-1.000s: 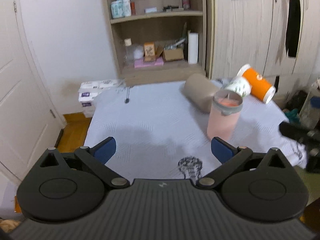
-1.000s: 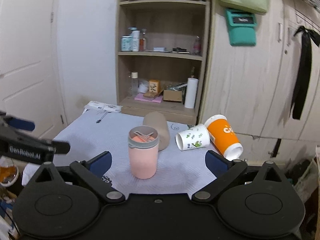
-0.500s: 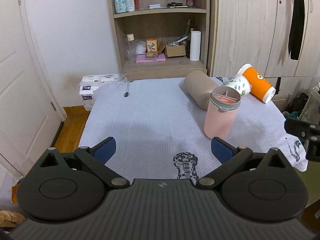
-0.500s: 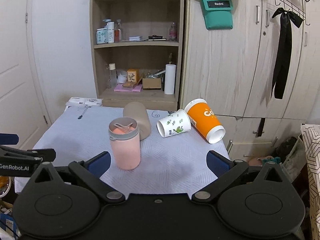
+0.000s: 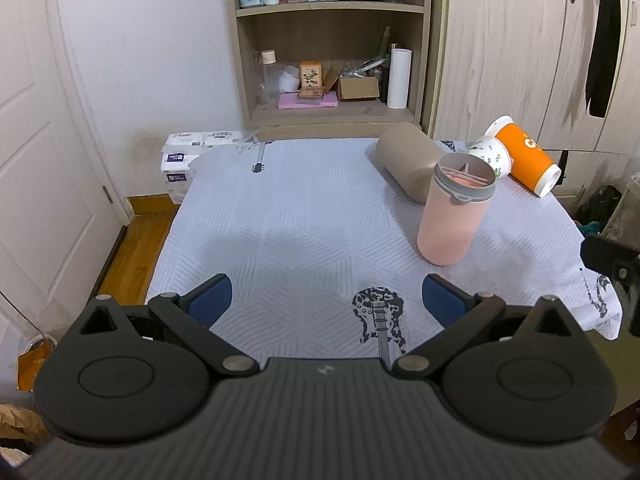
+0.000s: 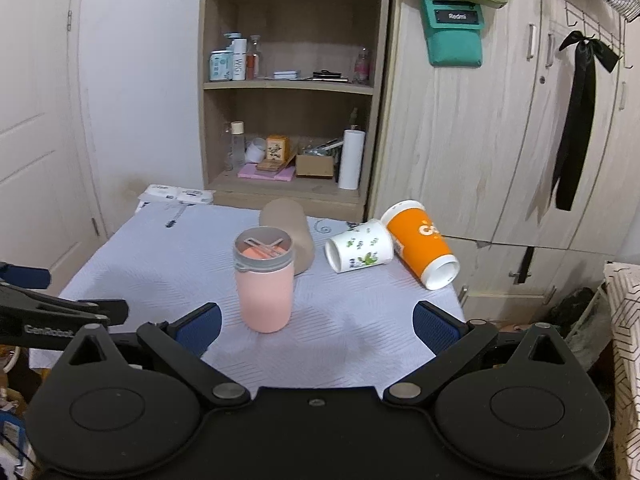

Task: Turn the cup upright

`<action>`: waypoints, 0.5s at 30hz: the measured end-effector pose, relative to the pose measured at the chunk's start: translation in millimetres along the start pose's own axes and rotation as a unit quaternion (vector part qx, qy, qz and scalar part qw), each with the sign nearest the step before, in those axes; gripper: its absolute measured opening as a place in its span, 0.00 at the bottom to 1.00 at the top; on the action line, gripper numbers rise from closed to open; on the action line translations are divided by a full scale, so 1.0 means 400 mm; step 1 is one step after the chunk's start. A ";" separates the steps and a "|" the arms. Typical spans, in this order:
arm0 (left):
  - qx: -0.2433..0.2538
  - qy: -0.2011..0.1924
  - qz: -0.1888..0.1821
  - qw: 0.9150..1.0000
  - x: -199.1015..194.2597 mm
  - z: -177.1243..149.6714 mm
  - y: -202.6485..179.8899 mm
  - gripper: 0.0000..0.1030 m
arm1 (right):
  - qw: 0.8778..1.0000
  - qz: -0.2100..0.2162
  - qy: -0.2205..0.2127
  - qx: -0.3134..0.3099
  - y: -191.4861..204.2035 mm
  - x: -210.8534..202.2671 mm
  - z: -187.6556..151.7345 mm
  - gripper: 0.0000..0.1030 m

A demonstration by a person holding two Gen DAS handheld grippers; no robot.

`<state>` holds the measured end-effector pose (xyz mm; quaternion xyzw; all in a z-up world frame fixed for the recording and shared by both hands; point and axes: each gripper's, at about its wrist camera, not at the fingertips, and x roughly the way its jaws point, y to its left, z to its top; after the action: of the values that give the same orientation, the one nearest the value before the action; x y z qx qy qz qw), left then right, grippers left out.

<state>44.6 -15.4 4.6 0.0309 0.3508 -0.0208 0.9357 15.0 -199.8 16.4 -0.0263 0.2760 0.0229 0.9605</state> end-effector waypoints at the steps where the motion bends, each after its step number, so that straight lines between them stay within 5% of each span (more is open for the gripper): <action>1: -0.001 0.000 0.003 1.000 0.002 -0.001 0.000 1.00 | 1.000 0.003 0.000 0.000 0.001 0.000 0.000 1.00; 15: 0.002 0.008 0.001 1.000 0.022 -0.007 0.006 1.00 | 1.000 -0.011 0.006 -0.007 0.004 0.037 -0.008 1.00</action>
<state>49.5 -13.0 -3.4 0.0336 0.3581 -0.0202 0.9329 25.5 -198.2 5.6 -0.0364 0.2816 0.0137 0.9587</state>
